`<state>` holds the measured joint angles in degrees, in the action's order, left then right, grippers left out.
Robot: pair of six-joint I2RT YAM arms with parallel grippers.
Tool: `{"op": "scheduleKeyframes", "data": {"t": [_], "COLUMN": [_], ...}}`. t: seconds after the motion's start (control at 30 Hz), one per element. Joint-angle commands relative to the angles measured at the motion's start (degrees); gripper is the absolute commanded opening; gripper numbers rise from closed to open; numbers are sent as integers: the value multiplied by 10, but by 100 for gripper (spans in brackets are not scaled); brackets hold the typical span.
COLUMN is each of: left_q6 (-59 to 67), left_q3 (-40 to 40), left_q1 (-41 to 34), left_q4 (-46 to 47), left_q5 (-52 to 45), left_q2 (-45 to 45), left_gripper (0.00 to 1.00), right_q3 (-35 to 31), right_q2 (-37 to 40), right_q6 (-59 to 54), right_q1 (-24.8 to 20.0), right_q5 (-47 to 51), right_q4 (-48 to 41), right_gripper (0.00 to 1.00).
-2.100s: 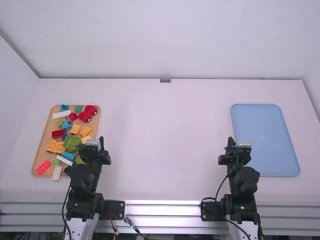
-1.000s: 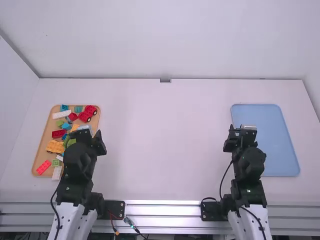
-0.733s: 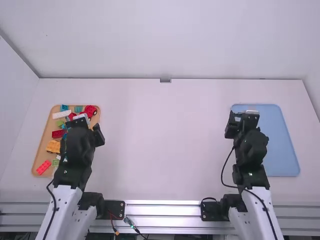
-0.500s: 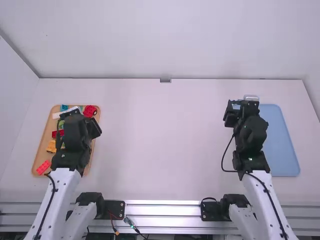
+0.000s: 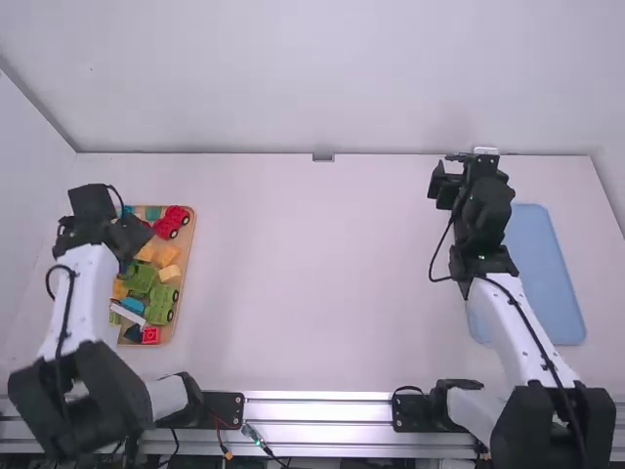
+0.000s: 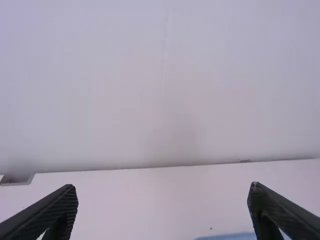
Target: Assemble lego blocks to make yellow taxi
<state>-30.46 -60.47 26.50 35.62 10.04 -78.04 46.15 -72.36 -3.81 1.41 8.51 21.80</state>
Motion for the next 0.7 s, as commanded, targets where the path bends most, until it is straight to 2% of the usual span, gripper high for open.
{"op": "scheduleKeyframes", "data": {"t": [0.0,0.1,0.27,0.4,0.43,0.53,0.67], "left_q6": [-30,-35,-47,-39,-34,-65,-58], "left_q3": [-67,-138,-187,-175,-165,-141,-114], "left_q1": [38,72,119,145,154,163,162], "left_q4": [34,85,113,97,89,88,58], "left_q5": [-14,-9,-43,-85,-97,-76,-76], "left_q2": [-71,-156,-240,-255,-257,-257,-257], "left_gripper": [92,95,98,100,95,92,93], "right_q3": [33,48,65,71,71,71,71], "right_q2": [-24,-47,-73,-81,-82,-82,-82], "right_q6": [-4,-5,-6,-7,-7,-7,-7], "right_q1": [3,4,5,5,5,5,5], "right_q5": [10,13,17,18,18,18,18], "right_q4": [8,16,23,26,27,27,26], "right_gripper": [92,95,98,99,99,99,99]}}
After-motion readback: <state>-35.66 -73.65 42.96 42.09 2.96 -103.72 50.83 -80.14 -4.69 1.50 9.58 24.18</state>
